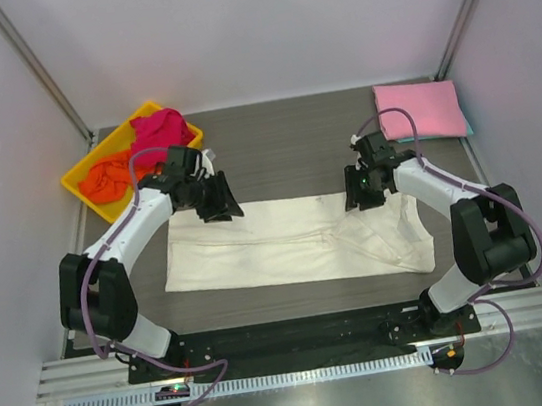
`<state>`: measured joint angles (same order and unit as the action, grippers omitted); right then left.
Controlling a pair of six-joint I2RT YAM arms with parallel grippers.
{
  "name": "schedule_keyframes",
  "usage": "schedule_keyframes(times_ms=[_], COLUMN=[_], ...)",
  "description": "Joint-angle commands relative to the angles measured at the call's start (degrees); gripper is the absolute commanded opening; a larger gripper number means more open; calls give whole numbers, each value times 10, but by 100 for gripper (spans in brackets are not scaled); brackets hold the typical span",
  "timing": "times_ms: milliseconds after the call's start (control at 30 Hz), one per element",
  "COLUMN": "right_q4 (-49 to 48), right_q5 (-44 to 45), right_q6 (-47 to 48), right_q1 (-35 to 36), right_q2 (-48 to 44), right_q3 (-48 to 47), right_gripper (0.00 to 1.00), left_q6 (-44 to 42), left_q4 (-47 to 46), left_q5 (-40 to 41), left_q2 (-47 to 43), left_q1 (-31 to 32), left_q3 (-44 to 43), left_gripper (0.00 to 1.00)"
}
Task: Fold and stack the t-shirts
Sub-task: Fold the tshirt
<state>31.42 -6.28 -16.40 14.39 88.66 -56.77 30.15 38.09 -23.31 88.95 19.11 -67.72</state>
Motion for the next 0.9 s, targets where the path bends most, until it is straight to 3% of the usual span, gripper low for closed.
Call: schedule_keyframes(times_ms=[0, 500, 700, 867], right_q4=[-11, -72, -64, -35], right_q5=[-30, -53, -72, -21], right_q6=[16, 23, -1, -55], right_q1=[2, 3, 20, 79], right_q2=[4, 21, -28, -77], right_q3=[3, 37, 59, 86], right_gripper=[46, 47, 46, 45], left_q6=[10, 18, 16, 22], left_q4=[-30, -36, -34, -36], left_q5=[-24, -14, -6, -4], left_q2=[-9, -4, -9, -9], left_q1=[0, 22, 26, 36], left_q3=[0, -1, 1, 1], left_gripper=[41, 41, 41, 41])
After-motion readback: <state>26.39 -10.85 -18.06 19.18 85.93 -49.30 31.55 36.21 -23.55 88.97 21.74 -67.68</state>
